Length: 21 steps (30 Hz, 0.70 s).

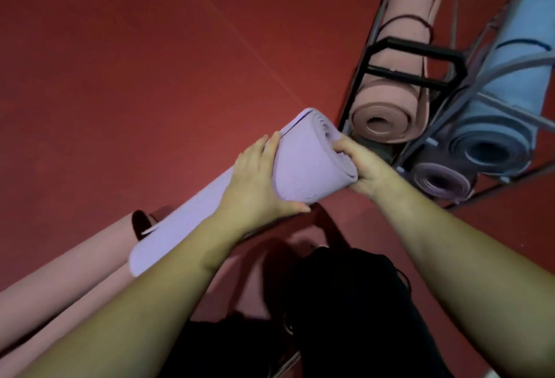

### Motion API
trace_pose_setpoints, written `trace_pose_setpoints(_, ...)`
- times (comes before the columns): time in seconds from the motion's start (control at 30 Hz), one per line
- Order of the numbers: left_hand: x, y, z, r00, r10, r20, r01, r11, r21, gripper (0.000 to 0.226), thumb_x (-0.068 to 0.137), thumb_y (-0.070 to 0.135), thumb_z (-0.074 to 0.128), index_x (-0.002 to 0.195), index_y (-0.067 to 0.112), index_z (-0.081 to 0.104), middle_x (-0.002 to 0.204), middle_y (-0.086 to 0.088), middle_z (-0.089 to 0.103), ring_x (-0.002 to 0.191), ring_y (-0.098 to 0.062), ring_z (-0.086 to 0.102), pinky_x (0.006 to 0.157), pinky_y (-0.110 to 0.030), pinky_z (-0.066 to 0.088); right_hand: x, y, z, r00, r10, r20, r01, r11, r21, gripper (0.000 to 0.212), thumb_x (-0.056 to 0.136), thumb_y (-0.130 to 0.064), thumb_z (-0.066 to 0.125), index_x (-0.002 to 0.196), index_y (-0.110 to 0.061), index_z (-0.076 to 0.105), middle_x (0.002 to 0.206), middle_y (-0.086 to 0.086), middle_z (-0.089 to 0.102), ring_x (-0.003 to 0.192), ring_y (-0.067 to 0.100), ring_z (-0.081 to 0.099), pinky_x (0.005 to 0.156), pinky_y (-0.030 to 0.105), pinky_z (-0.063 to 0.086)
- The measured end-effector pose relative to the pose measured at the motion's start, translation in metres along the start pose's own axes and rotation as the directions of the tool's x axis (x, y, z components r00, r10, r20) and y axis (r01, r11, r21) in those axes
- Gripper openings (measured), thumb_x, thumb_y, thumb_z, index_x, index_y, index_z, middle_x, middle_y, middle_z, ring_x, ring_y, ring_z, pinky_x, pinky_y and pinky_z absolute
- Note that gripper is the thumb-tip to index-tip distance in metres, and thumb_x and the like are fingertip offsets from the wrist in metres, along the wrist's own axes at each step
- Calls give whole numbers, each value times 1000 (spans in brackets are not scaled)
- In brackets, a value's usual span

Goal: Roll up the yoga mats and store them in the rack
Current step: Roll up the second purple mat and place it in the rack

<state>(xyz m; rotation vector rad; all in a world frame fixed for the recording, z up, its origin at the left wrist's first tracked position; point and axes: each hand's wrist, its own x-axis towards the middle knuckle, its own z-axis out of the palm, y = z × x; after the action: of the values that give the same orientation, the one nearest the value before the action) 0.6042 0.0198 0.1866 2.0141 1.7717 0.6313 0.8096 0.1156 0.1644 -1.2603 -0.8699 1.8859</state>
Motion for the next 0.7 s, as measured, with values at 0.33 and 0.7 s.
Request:
trace_pose_setpoints(0.33, 37, -27, 143, 926, 11, 377, -103, 969, 225, 125, 51, 76, 60, 152, 18, 14, 137, -15, 43, 115, -40, 49, 95, -51, 45, 11, 111, -90, 936, 330, -125, -294, 924, 244, 24, 98, -23, 46, 100, -11, 67, 78, 8, 74, 66, 18, 71, 52, 21, 52)
trace_pose_setpoints(0.7, 27, -23, 239, 830, 102, 548, -309, 902, 300, 122, 57, 82, 56, 152, 12, 28, 135, -22, 48, 104, -43, 55, 83, -50, 49, -76, 210, -207, 558, 410, -721, -541, 839, 58, 30, 104, -17, 40, 74, -18, 45, 87, 26, 64, 52, 7, 61, 55, 21, 52)
